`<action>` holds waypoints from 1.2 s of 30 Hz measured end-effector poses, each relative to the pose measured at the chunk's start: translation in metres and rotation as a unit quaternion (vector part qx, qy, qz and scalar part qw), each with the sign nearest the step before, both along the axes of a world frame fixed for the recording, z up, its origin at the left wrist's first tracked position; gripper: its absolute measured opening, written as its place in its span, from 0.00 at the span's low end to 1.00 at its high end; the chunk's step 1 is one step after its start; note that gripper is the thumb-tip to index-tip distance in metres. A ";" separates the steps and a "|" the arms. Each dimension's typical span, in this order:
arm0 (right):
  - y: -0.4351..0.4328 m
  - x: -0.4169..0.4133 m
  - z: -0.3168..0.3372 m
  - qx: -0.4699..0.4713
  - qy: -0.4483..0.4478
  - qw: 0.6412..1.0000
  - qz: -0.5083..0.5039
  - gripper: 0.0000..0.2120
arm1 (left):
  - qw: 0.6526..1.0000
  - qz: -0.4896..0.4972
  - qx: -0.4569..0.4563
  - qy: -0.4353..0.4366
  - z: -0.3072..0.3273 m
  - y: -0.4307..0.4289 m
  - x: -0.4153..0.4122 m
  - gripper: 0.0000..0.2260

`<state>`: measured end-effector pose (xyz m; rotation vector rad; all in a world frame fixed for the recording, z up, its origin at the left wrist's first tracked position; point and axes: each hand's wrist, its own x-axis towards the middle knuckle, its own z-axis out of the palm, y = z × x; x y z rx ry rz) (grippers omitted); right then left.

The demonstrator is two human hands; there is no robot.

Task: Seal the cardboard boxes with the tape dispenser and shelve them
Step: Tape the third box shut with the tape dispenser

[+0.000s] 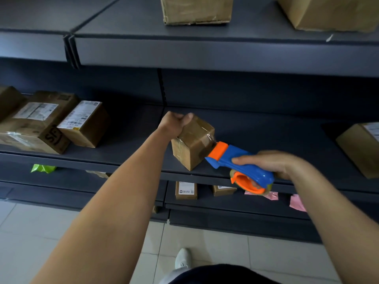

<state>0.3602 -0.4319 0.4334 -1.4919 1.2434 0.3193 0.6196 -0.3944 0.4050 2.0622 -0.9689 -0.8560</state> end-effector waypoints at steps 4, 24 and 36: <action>0.003 0.022 -0.002 -0.026 0.003 1.000 0.003 0.20 | 1.000 0.015 0.000 0.012 0.000 0.003 -0.001 0.19; 0.002 0.052 0.005 -0.049 -0.042 0.998 0.022 0.22 | 0.944 -0.062 0.172 -0.274 0.007 0.002 -0.016 0.42; -0.008 0.023 0.021 -0.063 -0.028 0.996 0.057 0.27 | 0.992 0.017 0.050 0.117 -0.010 0.015 0.026 0.22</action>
